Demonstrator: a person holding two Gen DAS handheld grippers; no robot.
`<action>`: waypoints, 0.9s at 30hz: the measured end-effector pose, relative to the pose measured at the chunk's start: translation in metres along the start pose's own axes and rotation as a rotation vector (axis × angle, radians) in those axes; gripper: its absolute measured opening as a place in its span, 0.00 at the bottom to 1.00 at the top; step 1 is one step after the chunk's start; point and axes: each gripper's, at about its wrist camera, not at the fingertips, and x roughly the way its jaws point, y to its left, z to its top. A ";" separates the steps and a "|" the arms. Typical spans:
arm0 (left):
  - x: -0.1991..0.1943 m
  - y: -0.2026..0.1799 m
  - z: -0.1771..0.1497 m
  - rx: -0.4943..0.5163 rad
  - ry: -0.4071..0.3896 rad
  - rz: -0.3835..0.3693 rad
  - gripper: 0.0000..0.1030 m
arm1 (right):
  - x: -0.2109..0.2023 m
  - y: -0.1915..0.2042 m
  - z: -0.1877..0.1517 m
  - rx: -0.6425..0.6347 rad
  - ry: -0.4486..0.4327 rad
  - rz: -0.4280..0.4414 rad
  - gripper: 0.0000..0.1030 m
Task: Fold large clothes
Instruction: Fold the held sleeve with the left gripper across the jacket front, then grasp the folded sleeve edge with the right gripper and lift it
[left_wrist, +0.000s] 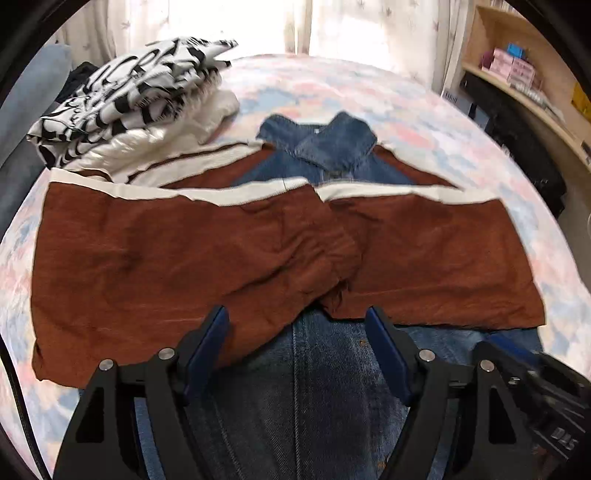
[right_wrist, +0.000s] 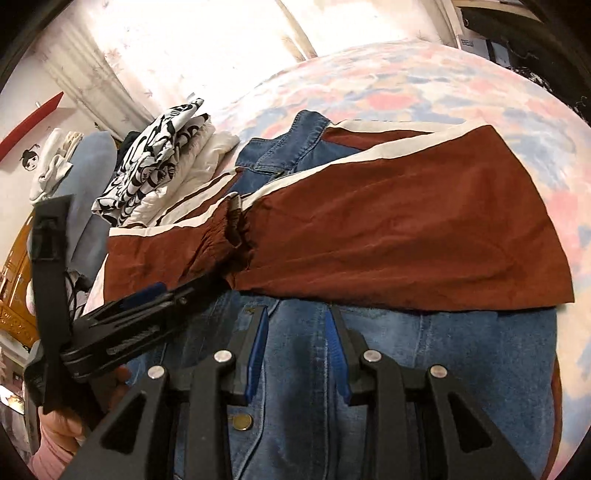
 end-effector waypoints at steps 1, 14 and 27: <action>-0.006 0.005 0.002 -0.008 -0.008 -0.007 0.73 | 0.000 0.003 -0.001 -0.007 0.004 0.010 0.31; -0.082 0.074 -0.015 -0.120 -0.164 0.089 0.74 | 0.017 0.042 0.010 -0.012 0.050 0.155 0.49; -0.082 0.140 -0.039 -0.248 -0.173 0.101 0.75 | 0.102 0.058 0.051 0.037 0.125 0.092 0.49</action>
